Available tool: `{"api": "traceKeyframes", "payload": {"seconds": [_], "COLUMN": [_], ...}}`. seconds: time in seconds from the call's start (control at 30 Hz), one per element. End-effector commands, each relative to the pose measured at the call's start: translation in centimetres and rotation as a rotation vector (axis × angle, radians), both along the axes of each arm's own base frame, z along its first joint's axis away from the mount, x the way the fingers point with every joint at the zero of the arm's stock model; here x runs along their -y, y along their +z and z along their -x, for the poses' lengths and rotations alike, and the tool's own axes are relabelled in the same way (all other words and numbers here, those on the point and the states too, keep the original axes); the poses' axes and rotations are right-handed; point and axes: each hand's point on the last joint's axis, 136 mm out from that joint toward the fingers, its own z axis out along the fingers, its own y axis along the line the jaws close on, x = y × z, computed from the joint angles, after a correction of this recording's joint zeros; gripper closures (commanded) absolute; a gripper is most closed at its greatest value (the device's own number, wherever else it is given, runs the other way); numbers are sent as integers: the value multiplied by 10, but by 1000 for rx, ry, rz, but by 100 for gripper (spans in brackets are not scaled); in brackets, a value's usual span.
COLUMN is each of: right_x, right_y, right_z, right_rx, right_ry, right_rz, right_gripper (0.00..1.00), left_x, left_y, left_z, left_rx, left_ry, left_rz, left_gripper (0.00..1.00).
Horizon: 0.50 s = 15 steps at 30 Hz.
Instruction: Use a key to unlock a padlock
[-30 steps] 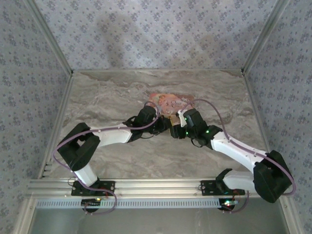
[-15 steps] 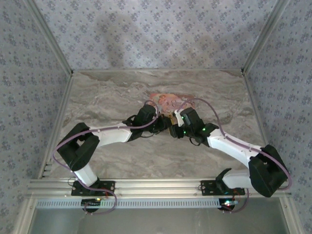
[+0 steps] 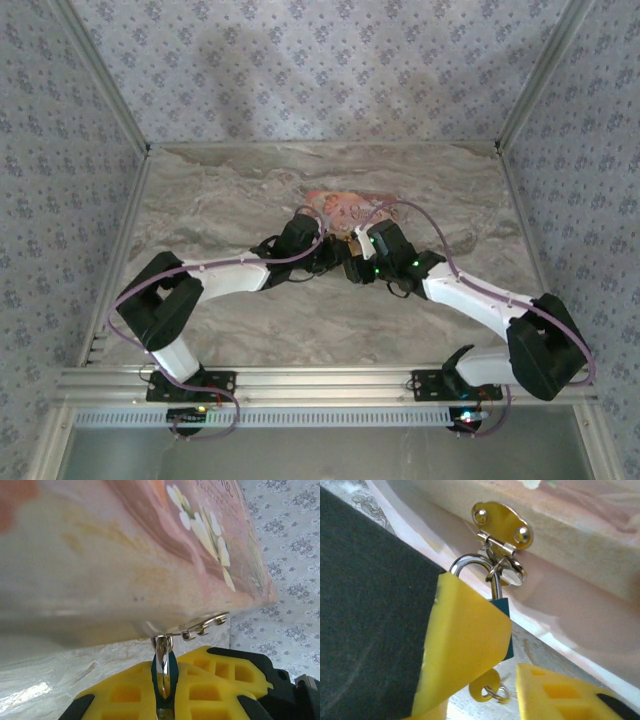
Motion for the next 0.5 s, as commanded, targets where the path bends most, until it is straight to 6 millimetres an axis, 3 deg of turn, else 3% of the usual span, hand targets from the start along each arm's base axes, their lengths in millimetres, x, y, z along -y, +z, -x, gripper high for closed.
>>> {"api": "traceKeyframes", "payload": {"seconds": [0.0,0.27,0.47], "right_x": [4,26,31], "right_y": [5,-3,-19], "right_z": [2,17,21], "right_rx": [-1,-38,-75], "right_ry": [-36,-126,-155], "right_rz": [-38,-104,-106], "right_gripper": [54,52,52], "left_x": [4,-14,-22], "left_y": [27,-24,-49], "left_z": [5,15,21], "left_rx": [53,9,-3], "left_ry": [-36,-7,-3], "left_rz": [59,-77,-181], "left_gripper": [99,93,75]}}
